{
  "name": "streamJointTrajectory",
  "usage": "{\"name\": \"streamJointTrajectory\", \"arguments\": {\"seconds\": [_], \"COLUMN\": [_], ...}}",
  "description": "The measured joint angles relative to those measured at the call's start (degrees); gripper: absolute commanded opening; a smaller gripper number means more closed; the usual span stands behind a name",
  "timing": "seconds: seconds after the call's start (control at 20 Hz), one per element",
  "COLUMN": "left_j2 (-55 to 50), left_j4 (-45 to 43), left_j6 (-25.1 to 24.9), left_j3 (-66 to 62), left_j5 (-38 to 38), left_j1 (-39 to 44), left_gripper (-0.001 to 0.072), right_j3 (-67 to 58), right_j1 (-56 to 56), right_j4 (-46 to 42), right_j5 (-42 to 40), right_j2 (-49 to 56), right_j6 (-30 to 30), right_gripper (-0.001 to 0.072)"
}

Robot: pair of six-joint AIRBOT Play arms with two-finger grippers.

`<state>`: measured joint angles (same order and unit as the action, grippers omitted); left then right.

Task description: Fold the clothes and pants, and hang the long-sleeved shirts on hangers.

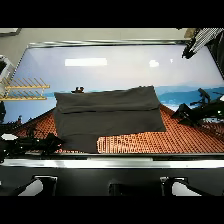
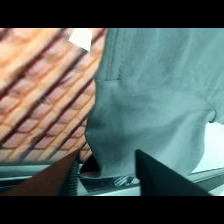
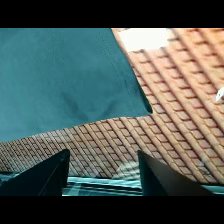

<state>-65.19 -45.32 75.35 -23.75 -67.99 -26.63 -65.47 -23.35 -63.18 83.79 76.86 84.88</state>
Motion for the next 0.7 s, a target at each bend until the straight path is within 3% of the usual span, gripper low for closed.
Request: {"name": "streamJointTrajectory", "arguments": {"seconds": [0.15, 0.2, 0.3, 0.7], "left_j2": [-0.33, -0.37, -0.46, -0.5], "left_j4": [0.59, 0.68, 0.85, 0.98], "left_j6": [-0.46, -0.63, -0.92, -1.97], "left_j3": [0.11, 0.13, 0.13, 0.13], "left_j5": [-0.68, -0.96, -1.38, -2.47], "left_j1": [0.0, 0.0, 0.0, 0.0], "left_gripper": [0.0273, 0.0152, 0.0015, 0.0015], "right_j3": [0.0, 0.0, 0.0, 0.0], "right_j1": [0.0, 0.0, 0.0, -0.04], "right_j4": [0.02, 0.04, 0.07, -0.44], "right_j5": [0.09, 0.13, 0.2, 1.01], "right_j2": [-0.13, -0.22, -0.5, 0.46], "right_j6": [-0.02, -0.02, -0.02, -0.33], "right_gripper": [0.0477, 0.0477, 0.0476, 0.0493]}}
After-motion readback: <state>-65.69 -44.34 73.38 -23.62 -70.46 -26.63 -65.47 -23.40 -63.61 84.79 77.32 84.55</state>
